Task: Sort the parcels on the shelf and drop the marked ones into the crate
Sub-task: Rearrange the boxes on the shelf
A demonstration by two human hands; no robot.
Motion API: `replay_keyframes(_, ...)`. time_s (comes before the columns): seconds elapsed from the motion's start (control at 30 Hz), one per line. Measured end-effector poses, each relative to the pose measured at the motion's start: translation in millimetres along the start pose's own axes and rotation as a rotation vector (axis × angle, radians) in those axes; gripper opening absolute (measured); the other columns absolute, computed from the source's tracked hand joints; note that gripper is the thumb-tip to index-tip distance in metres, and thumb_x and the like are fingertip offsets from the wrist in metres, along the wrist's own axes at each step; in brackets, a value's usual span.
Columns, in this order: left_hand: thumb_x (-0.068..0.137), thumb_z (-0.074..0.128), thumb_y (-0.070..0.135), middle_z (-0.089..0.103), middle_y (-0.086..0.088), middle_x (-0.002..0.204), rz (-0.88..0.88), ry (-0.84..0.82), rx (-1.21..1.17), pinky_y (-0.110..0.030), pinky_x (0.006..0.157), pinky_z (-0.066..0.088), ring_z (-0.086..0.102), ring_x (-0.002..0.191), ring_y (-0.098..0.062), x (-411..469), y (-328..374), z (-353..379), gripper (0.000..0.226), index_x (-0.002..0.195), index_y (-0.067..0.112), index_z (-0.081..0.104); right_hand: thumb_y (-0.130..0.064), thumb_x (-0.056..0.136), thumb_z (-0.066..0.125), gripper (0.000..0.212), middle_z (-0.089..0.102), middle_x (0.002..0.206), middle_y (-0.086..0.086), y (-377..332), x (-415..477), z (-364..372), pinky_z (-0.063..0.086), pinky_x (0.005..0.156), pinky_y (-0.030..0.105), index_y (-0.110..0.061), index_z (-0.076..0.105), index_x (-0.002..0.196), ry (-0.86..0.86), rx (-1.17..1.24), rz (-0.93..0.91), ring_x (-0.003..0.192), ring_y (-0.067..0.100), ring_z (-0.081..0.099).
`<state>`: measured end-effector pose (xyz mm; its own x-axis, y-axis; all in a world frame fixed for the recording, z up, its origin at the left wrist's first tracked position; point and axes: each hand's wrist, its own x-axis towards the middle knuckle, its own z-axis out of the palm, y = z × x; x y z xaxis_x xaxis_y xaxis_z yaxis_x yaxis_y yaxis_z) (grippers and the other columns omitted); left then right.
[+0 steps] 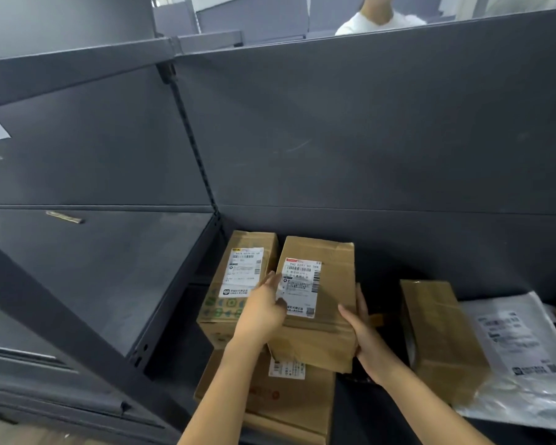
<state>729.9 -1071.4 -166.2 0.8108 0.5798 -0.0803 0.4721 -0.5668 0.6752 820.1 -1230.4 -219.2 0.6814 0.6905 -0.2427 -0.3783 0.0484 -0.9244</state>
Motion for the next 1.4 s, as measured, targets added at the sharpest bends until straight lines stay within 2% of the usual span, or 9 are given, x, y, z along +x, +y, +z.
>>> replay_keyframes(0.1, 0.094, 0.048, 0.018, 0.011, 0.001, 0.16, -0.026, 0.162, 0.149, -0.044, 0.12, 0.016, 0.012, 0.148, -0.024, 3, -8, -7, 0.06, 0.149, 0.023, 0.027, -0.034, 0.096, 0.047, 0.062, 0.045, 0.124, -0.02, 1, 6, 4, 0.038, 0.096, 0.032, -0.056, 0.008, 0.138, 0.056, -0.03, 0.001, 0.112, 0.006, 0.047)
replay_keyframes(0.2, 0.097, 0.036, 0.042, -0.002, 0.0, 0.162, -0.062, 0.08, 0.345, -0.049, 0.117, -0.009, -0.01, 0.148, -0.024, 9, -26, -8, 0.059, 0.151, 0.034, 0.014, -0.031, 0.097, 0.046, 0.054, 0.048, 0.116, -0.023, -1, 14, 10, 0.039, 0.095, 0.032, -0.059, 0.012, 0.129, 0.082, -0.059, -0.018, 0.104, 0.003, 0.05)
replay_keyframes(0.33, 0.099, 0.023, 0.049, -0.006, 0.006, 0.161, -0.027, 0.023, 0.521, -0.047, 0.119, -0.01, -0.01, 0.148, -0.019, 13, -37, -1, 0.057, 0.151, 0.037, 0.006, -0.027, 0.099, 0.043, 0.058, 0.049, 0.109, -0.025, -6, 24, 17, 0.044, 0.079, 0.026, -0.048, 0.011, 0.142, 0.108, -0.094, -0.043, 0.097, -0.003, 0.05)
replay_keyframes(0.7, 0.096, 0.013, 0.052, -0.012, 0.005, 0.16, 0.041, 0.049, 0.553, -0.04, 0.119, -0.013, -0.017, 0.146, -0.013, 12, -37, 1, 0.065, 0.152, 0.026, -0.006, -0.04, 0.099, 0.036, 0.061, 0.026, 0.151, -0.007, -11, 22, 8, 0.028, 0.107, 0.033, -0.035, 0.004, 0.15, 0.11, -0.204, 0.022, 0.135, 0.014, 0.032)
replay_keyframes(0.9, 0.078, -0.003, 0.059, -0.024, 0.01, 0.155, 0.423, 0.086, 0.496, -0.033, 0.118, -0.018, -0.03, 0.141, -0.009, 8, 34, 26, 0.077, 0.147, 0.026, -0.017, -0.042, 0.09, 0.056, 0.062, 0.036, 0.149, 0.01, -30, -2, -68, 0.026, 0.108, 0.041, -0.018, 0.033, 0.143, 0.569, -0.846, -0.028, 0.136, 0.029, 0.033)
replay_keyframes(1.03, 0.084, 0.008, 0.055, -0.016, 0.009, 0.157, 0.591, 0.011, 0.444, -0.03, 0.115, -0.019, -0.026, 0.142, -0.009, 5, 79, 69, 0.077, 0.152, 0.022, 0.001, -0.065, 0.078, 0.055, 0.092, 0.005, 0.158, 0.008, -17, -23, -118, 0.009, 0.111, 0.06, -0.027, 0.01, 0.148, 0.539, -1.288, 0.321, 0.144, 0.041, 0.003)
replay_keyframes(1.13, 0.084, 0.013, 0.053, -0.009, 0.004, 0.159, 0.631, -0.106, 0.463, -0.036, 0.118, -0.013, -0.025, 0.14, -0.013, -2, 85, 96, 0.078, 0.152, 0.015, 0.011, -0.066, 0.074, 0.056, 0.105, -0.005, 0.159, 0.006, 1, -30, -127, 0.023, 0.11, 0.057, -0.028, -0.007, 0.149, 0.524, -1.295, 0.397, 0.143, 0.041, 0.009)
replay_keyframes(1.23, 0.089, 0.021, 0.049, -0.005, 0.002, 0.16, 0.655, -0.182, 0.487, -0.038, 0.121, -0.008, -0.025, 0.139, -0.011, -7, 87, 106, 0.073, 0.152, 0.014, 0.012, -0.062, 0.074, 0.059, 0.101, 0.003, 0.157, 0.005, -3, -31, -130, 0.031, 0.105, 0.053, -0.029, 0.0, 0.149, 0.574, -1.276, 0.34, 0.137, 0.04, 0.021)
replay_keyframes(1.4, 0.1, 0.033, 0.039, -0.011, 0.01, 0.159, 0.497, -0.302, 0.235, -0.024, 0.117, -0.009, -0.021, 0.138, 0.001, -8, 94, 103, 0.065, 0.153, 0.019, 0.001, -0.034, 0.077, 0.069, 0.079, 0.041, 0.14, 0.001, -25, -51, -142, 0.037, 0.095, 0.033, -0.027, 0.028, 0.145, 0.591, -0.414, -0.023, 0.121, 0.019, 0.043)
